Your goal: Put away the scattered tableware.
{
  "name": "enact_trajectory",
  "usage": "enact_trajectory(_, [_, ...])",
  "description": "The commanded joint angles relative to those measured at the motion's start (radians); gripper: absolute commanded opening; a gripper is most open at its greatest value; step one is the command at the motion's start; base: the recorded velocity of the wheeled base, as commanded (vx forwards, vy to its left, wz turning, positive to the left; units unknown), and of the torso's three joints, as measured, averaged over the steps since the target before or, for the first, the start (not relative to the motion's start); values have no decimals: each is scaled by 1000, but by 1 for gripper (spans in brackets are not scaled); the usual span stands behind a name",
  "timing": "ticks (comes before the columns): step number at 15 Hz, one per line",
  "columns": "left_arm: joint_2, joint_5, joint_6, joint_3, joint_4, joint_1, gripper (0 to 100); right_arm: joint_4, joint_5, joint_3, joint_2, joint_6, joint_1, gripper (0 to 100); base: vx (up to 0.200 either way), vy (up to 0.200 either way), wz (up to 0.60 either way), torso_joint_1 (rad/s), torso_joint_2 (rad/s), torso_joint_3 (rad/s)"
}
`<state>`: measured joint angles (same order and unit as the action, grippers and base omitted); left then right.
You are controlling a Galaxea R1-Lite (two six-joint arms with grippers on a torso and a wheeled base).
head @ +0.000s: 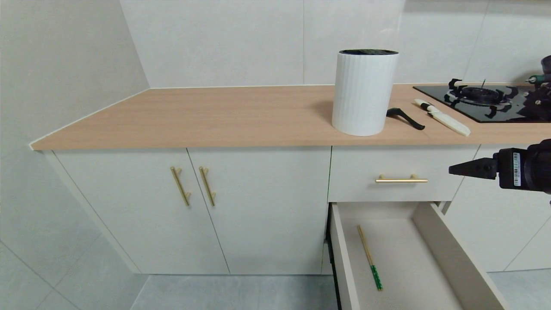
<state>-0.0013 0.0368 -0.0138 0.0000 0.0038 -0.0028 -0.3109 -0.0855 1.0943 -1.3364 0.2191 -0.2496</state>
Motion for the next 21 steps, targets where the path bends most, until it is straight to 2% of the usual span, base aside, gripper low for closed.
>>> enact_trajectory(1, [1, 0, 0, 0, 1, 1, 100, -1, 0, -1, -4, 0, 0, 100, 0, 0, 0, 286, -452, -281])
enact_trajectory(10, [1, 0, 0, 0, -1, 0, 100, 36, 0, -16, -10, -37, 0, 100, 0, 0, 0, 197, -415, -237])
enact_trajectory(11, [1, 0, 0, 0, -1, 0, 100, 70, -2, -17, -24, -35, 3, 100, 0, 0, 0, 46, -85, -41])
enact_trajectory(13, [1, 0, 0, 0, -1, 0, 100, 276, 12, -10, -133, -30, 76, 100, 0, 0, 0, 11, -25, -11])
enact_trajectory(15, [1, 0, 0, 0, 1, 0, 100, 458, 99, 1, -242, -35, 147, 100, 0, 0, 0, 0, 0, 0])
enact_trajectory(17, [1, 0, 0, 0, 1, 0, 100, 519, 184, 113, -391, -64, 207, 100, 0, 0, 0, 0, 0, 0])
enact_trajectory(18, [1, 0, 0, 0, -1, 0, 100, 521, 191, 144, -425, -87, 217, 100, 0, 0, 0, 0, 0, 0])
enact_trajectory(21, [1, 0, 0, 0, -1, 0, 100, 550, 216, 361, -646, -196, 262, 100, 0, 0, 0, 0, 0, 0])
